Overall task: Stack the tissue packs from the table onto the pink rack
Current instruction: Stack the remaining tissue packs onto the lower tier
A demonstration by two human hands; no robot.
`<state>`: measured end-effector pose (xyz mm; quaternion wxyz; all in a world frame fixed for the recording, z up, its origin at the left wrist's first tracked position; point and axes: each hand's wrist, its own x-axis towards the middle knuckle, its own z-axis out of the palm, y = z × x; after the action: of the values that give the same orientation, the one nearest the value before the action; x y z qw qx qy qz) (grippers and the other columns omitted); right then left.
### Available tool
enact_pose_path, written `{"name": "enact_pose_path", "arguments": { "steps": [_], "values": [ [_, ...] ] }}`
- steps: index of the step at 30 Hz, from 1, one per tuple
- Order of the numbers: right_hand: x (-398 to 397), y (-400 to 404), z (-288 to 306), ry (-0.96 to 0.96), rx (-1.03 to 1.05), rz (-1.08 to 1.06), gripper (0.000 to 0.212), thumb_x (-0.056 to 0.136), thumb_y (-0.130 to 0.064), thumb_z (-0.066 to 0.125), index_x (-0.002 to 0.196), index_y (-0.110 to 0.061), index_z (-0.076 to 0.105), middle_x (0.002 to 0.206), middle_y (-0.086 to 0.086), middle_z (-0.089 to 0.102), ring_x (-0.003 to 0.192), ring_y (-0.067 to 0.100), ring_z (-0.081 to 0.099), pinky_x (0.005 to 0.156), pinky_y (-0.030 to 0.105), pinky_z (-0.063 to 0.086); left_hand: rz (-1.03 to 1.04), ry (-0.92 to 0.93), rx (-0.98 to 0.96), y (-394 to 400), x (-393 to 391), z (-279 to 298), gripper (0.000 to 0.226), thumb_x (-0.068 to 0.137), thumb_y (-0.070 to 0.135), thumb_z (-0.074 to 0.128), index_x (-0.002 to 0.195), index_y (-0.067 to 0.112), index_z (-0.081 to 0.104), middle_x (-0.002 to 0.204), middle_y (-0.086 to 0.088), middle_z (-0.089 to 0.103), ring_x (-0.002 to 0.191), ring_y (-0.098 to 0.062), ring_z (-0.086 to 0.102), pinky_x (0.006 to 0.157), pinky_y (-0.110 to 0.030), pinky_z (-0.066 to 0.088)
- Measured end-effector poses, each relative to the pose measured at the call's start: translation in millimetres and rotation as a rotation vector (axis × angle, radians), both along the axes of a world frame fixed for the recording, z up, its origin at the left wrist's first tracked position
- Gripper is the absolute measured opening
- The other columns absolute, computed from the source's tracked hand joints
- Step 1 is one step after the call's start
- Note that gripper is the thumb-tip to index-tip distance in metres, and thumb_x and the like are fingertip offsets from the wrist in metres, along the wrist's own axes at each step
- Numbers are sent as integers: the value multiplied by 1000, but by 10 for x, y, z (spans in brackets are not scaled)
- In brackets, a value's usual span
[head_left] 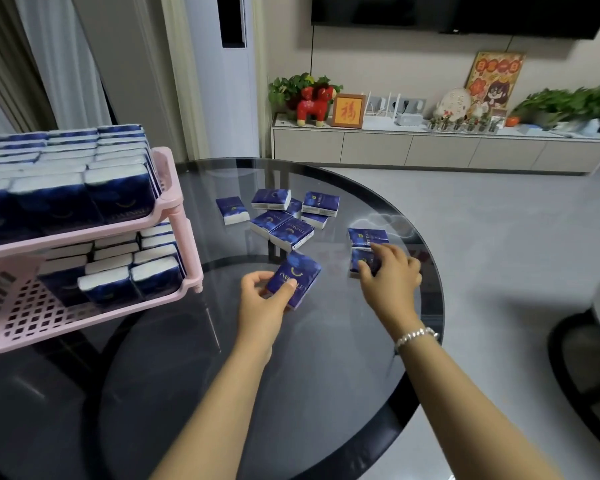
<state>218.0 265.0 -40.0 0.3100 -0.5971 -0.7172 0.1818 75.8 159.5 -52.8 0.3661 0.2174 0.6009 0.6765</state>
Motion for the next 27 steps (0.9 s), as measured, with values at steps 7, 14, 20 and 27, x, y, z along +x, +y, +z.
{"name": "enact_pose_path", "arguments": {
  "steps": [7, 14, 20, 27],
  "values": [
    [29, 147, 186, -273, -247, 142, 36, 81, -54, 62, 90, -19, 61, 102, 7, 59, 106, 30, 48, 81, 33, 35, -6, 12, -8, 2, -25, -42, 27, 85, 9, 67, 107, 14, 52, 103, -5, 64, 89, -21, 65, 74, -30, 53],
    [-75, -93, 318, -115, -432, 262, 30, 82, -36, 69, 85, -8, 58, 86, 12, 63, 77, 20, 55, 68, 32, 42, 0, 28, -73, -12, -23, -51, 12, 88, 12, 60, 97, 17, 55, 101, -6, 66, 94, -24, 66, 89, -40, 53],
    [-136, -208, 205, 298, -482, 204, 24, 87, -32, 65, 96, -10, 60, 74, 1, 60, 58, 8, 52, 49, 15, 40, 27, -144, 58, -7, 10, 32, 20, 95, 5, 50, 114, 8, 45, 103, -3, 61, 86, -14, 65, 78, -33, 54],
    [-365, -437, 231, 644, -455, 289, 25, 86, -23, 67, 104, -7, 61, 81, 7, 67, 43, -8, 53, 41, 6, 35, -120, -179, 77, -19, 39, 52, 33, 94, 33, 53, 120, 14, 53, 114, -12, 66, 99, -23, 67, 90, -43, 53]
  ]
}}
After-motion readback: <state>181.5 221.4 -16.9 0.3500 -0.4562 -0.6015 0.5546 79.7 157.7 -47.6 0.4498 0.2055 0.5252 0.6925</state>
